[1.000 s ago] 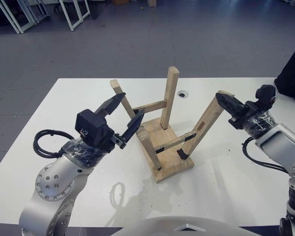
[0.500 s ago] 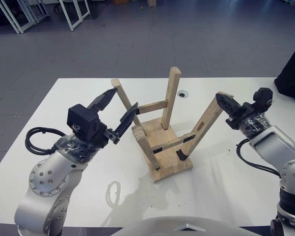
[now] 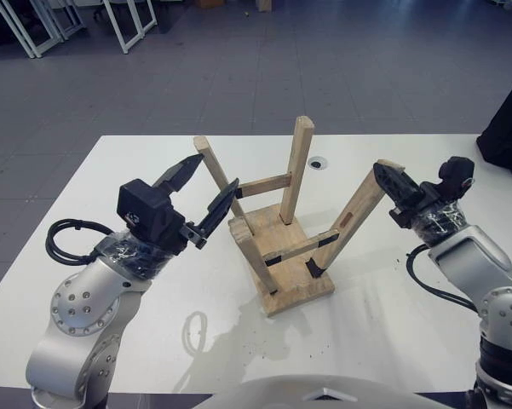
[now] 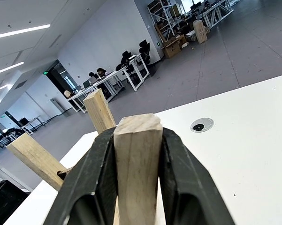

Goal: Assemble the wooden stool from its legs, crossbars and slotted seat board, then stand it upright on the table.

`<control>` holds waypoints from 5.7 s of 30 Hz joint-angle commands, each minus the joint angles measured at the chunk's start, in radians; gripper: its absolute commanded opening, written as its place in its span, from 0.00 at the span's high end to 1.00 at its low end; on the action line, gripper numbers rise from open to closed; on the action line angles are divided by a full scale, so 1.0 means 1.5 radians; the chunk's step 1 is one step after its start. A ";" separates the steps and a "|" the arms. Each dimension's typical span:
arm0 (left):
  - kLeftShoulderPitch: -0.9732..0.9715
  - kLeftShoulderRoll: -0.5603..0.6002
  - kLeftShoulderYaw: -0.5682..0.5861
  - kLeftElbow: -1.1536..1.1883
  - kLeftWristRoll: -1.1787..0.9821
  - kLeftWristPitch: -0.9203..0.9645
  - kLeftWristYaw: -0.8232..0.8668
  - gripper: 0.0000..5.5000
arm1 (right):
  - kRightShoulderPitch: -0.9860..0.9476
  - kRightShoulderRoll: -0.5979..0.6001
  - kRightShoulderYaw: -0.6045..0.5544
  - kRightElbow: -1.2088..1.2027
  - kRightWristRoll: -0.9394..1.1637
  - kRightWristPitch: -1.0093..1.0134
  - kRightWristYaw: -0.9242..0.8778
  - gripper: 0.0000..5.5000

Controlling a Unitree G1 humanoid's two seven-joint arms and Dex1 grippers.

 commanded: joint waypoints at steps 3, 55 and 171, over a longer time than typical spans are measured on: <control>-0.018 0.020 0.005 0.012 -0.005 0.003 -0.022 0.47 | 0.038 0.030 0.028 -0.019 -0.094 -0.020 -0.012 0.81; -0.125 0.034 -0.060 0.001 -0.025 0.054 -0.005 0.47 | 0.138 0.052 0.139 -0.121 -0.393 -0.095 0.132 0.81; -0.101 0.003 -0.288 0.167 0.039 -0.023 -0.123 0.47 | -0.095 0.033 0.272 0.019 -0.539 -0.056 0.469 0.40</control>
